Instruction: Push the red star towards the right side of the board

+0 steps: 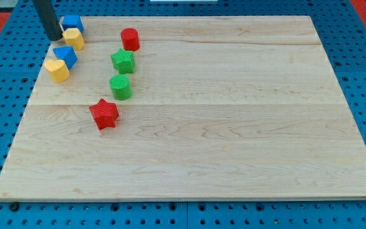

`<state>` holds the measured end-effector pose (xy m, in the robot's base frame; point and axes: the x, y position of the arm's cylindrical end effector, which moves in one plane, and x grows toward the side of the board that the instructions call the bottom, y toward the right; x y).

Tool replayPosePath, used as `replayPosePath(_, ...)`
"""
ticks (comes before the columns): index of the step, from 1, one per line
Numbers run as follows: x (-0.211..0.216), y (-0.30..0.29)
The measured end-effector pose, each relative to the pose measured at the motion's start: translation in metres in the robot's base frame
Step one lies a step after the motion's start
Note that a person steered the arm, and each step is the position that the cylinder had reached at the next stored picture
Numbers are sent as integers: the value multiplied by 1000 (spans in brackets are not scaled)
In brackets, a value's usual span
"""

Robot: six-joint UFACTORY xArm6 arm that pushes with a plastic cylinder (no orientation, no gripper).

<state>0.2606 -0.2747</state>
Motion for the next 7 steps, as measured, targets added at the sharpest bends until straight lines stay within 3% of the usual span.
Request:
replayPosePath(4,1,28)
replayPosePath(6,34,146)
replayPosePath(7,47,147)
